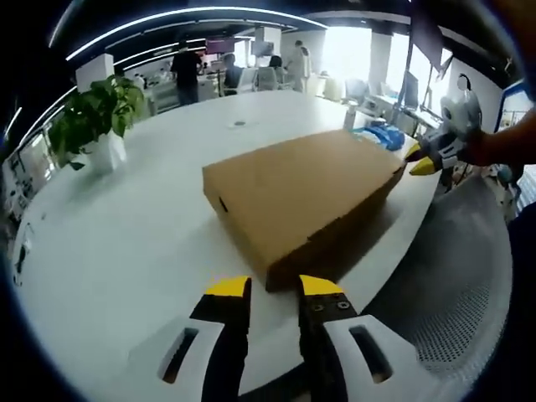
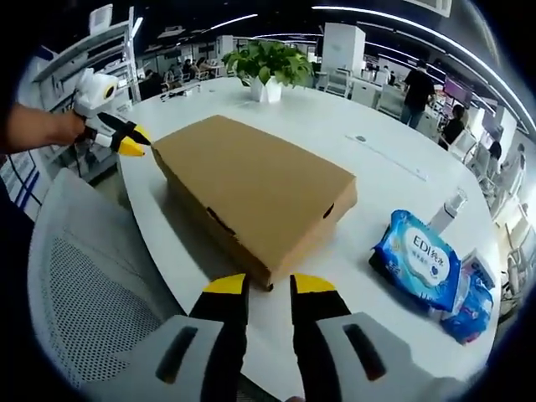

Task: Operate the shoe box by opening the lid, removing the specified soft item, and placing it in the target area until the item is outside and the box remains undamaged.

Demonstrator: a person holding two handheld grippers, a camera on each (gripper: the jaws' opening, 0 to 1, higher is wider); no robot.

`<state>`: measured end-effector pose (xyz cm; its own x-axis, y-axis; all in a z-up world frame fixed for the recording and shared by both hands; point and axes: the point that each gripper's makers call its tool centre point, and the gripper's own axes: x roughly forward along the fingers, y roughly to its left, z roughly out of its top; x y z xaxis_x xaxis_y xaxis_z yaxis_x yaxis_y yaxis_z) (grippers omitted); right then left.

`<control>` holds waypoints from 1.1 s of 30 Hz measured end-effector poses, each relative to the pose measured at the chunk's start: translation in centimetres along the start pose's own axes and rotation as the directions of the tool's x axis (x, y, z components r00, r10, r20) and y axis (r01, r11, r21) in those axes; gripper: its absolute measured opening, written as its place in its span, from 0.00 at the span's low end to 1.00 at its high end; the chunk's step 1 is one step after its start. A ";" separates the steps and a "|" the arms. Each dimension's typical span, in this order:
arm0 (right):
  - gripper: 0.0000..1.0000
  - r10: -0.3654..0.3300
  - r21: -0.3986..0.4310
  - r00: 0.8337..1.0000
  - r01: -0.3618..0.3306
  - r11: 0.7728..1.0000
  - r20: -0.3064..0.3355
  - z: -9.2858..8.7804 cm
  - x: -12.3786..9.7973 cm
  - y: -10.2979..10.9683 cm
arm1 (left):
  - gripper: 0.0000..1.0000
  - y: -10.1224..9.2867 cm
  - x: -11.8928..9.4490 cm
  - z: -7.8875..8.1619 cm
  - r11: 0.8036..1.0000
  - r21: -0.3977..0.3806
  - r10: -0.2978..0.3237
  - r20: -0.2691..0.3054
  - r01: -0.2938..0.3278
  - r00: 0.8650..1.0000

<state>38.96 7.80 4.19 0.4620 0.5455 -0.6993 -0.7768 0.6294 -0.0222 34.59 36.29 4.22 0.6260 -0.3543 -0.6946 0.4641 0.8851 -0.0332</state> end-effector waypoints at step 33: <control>0.14 -0.045 -0.016 0.999 0.044 0.999 -0.013 2.2 3.1 -7.1 | 0.19 0.6 6.3 5.3 0.997 0.060 -0.037 -0.032 0.039 0.999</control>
<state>46.87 6.23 3.80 0.4908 0.5099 -0.7065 -0.7621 0.6442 -0.0645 42.16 32.97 3.62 0.5878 -0.3770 -0.7158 0.5248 0.8511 -0.0173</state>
